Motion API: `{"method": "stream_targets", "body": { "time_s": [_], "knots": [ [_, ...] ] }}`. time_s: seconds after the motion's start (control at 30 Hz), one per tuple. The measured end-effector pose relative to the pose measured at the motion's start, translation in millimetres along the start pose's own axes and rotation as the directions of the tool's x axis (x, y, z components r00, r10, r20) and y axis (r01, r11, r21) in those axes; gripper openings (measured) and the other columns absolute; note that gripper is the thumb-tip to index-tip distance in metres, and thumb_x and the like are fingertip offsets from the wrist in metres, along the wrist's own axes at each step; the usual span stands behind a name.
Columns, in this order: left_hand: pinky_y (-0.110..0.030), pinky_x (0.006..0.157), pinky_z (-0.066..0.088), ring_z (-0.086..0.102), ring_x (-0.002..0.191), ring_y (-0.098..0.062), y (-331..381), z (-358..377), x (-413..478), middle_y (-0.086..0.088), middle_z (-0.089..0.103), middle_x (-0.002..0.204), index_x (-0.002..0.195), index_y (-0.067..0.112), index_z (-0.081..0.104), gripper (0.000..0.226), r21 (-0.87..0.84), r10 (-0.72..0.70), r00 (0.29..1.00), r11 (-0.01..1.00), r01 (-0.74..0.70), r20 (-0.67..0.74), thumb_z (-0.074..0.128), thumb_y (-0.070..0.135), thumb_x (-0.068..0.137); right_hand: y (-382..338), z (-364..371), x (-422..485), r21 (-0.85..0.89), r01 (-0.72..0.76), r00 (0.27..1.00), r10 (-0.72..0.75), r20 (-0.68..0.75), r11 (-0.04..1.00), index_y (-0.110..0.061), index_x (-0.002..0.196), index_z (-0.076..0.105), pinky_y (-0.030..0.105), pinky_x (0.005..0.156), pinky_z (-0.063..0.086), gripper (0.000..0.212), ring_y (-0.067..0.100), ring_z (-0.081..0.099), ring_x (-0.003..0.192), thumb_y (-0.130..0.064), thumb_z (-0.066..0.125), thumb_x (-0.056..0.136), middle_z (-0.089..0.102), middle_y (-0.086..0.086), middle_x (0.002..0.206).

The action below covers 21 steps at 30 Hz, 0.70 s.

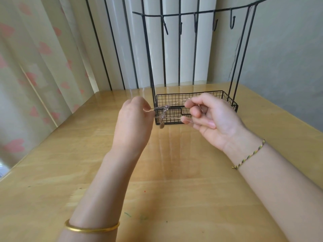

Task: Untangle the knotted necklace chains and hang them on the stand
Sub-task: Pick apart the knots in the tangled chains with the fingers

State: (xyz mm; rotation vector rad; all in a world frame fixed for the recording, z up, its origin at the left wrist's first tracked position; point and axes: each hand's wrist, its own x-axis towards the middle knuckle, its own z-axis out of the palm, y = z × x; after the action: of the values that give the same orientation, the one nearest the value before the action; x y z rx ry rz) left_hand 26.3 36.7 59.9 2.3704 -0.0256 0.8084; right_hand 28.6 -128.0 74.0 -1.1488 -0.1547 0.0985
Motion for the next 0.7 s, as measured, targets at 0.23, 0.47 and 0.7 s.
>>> {"method": "stream_targets", "body": {
  "time_s": [0.23, 0.47, 0.7],
  "knots": [
    [-0.023, 0.058, 0.034, 0.048, 0.066, -0.012, 14, 1, -20, 0.003, 0.055, 0.076, 0.079, 0.016, 0.062, 0.013, -0.28, -0.225, 0.924, 0.907, 0.315, 0.31, 0.067, 0.026, 0.086, -3, 8, -19, -0.176, 0.089, 0.995, -0.078, 0.067, 0.98, -0.006, 0.085, 0.065, 0.014, 0.033, 0.019, 0.015, 0.004, 0.023, 0.034, -0.008, 0.051, 0.091, 0.052, 0.005, 0.064],
    [-0.033, 0.085, 0.041, 0.063, 0.085, -0.013, 22, -26, -57, 0.003, 0.07, 0.081, 0.075, 0.018, 0.057, 0.017, -0.582, -0.239, 0.681, 0.373, 0.723, 0.692, 0.049, 0.018, 0.089, -5, -6, -58, -0.209, -0.102, 0.965, 0.148, 0.215, 0.973, -0.006, 0.082, 0.064, 0.014, 0.033, 0.014, 0.019, 0.005, 0.024, 0.038, -0.008, 0.047, 0.091, 0.057, 0.005, 0.068],
    [-0.02, 0.053, 0.052, 0.064, 0.057, -0.013, 17, -18, -92, -0.006, 0.069, 0.074, 0.084, 0.011, 0.053, 0.01, -0.622, -0.168, 0.73, 0.421, 0.66, 0.662, 0.054, 0.006, 0.092, 31, -24, -75, -0.471, -0.129, 0.989, 0.077, -0.129, 0.873, -0.006, 0.086, 0.062, 0.021, 0.043, 0.037, 0.014, 0.009, 0.04, 0.048, -0.005, 0.049, 0.091, 0.055, 0.006, 0.072]
  ]
}}
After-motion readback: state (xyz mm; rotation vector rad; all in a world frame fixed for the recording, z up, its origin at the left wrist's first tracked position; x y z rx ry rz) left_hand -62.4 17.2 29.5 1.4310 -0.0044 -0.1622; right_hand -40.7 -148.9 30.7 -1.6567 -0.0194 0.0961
